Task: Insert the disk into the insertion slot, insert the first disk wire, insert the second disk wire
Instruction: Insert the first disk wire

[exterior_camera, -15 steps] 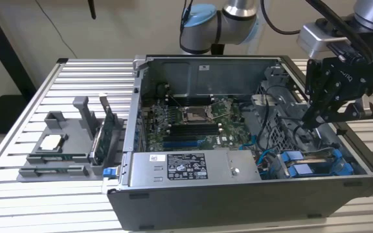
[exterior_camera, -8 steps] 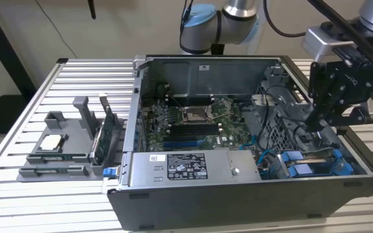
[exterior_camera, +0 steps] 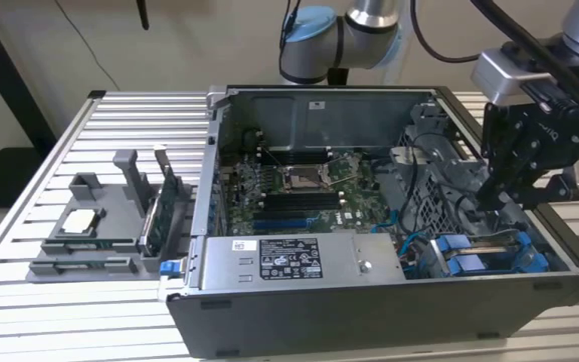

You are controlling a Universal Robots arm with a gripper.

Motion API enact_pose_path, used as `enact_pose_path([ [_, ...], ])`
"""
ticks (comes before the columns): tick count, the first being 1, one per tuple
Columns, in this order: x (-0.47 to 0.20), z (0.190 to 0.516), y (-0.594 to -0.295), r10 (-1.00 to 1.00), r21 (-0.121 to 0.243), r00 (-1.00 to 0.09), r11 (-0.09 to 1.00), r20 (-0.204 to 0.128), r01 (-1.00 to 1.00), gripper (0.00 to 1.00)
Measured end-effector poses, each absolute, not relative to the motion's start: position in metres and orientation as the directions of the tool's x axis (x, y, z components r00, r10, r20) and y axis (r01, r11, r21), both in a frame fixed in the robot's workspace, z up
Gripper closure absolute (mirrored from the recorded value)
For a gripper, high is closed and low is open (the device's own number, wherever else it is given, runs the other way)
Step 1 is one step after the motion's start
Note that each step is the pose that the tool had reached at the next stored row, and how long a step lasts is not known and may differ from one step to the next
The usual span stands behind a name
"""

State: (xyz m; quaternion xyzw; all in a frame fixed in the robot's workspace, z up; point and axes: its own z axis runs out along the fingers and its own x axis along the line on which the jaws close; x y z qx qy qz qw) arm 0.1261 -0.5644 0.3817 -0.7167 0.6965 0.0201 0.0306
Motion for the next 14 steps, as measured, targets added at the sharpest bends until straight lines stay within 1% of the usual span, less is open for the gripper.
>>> enact_pose_path([
  [14,0.1265,0.3742,-0.5745,-0.997,-0.016,0.029,-0.028,-0.071,-0.999,0.81],
])
